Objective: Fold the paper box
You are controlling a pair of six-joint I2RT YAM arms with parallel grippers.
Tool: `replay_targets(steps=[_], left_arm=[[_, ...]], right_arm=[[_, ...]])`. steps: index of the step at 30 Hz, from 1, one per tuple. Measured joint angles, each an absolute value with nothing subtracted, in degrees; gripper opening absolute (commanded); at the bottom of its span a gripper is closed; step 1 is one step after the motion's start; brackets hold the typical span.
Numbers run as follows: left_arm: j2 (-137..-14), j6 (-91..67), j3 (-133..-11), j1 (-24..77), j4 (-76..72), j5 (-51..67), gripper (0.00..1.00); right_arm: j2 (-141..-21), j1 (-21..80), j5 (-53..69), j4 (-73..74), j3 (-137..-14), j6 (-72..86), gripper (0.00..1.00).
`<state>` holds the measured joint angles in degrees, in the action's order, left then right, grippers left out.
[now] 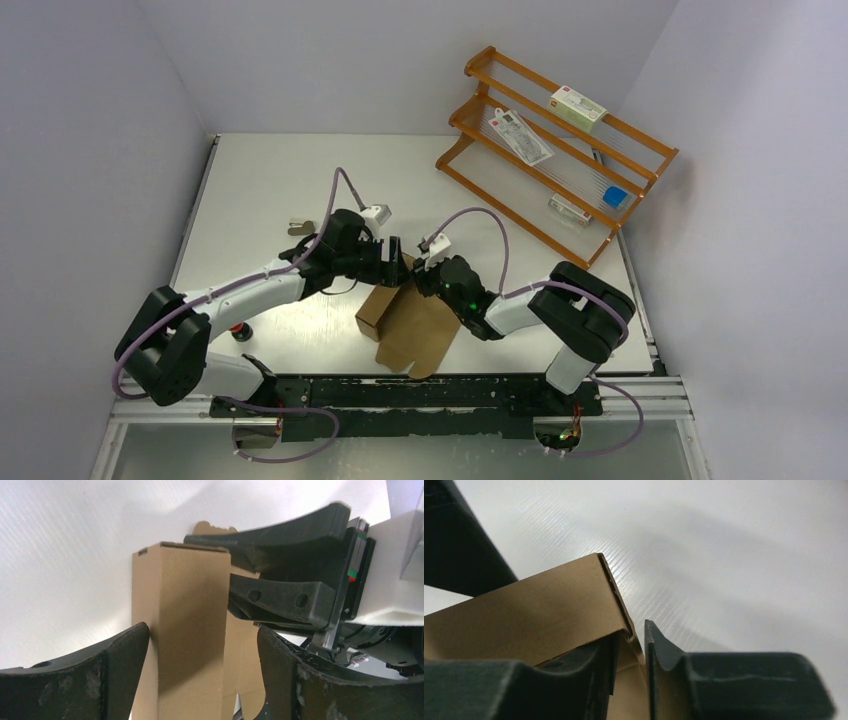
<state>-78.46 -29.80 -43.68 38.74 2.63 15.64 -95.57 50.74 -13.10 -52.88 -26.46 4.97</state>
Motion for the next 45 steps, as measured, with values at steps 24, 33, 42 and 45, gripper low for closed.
replay_targets(steps=[24,33,42,45], left_arm=[[-74.1,-26.6,-59.8,53.4,31.0,-21.2,0.84],[-86.5,-27.3,-70.1,64.6,39.7,-35.4,0.82],[-98.2,-28.9,-75.4,67.5,47.0,-46.0,0.76],[-101.6,-29.0,-77.1,68.5,48.5,-48.6,0.71]], right_arm=[[-65.3,50.7,-28.0,-28.3,-19.9,21.0,1.0],[-51.0,50.3,-41.8,-14.2,-16.3,31.9,1.0],[-45.4,49.9,-44.5,-13.0,-12.6,34.1,1.0],[-45.6,49.8,-44.5,-13.0,-12.6,34.4,1.0]])
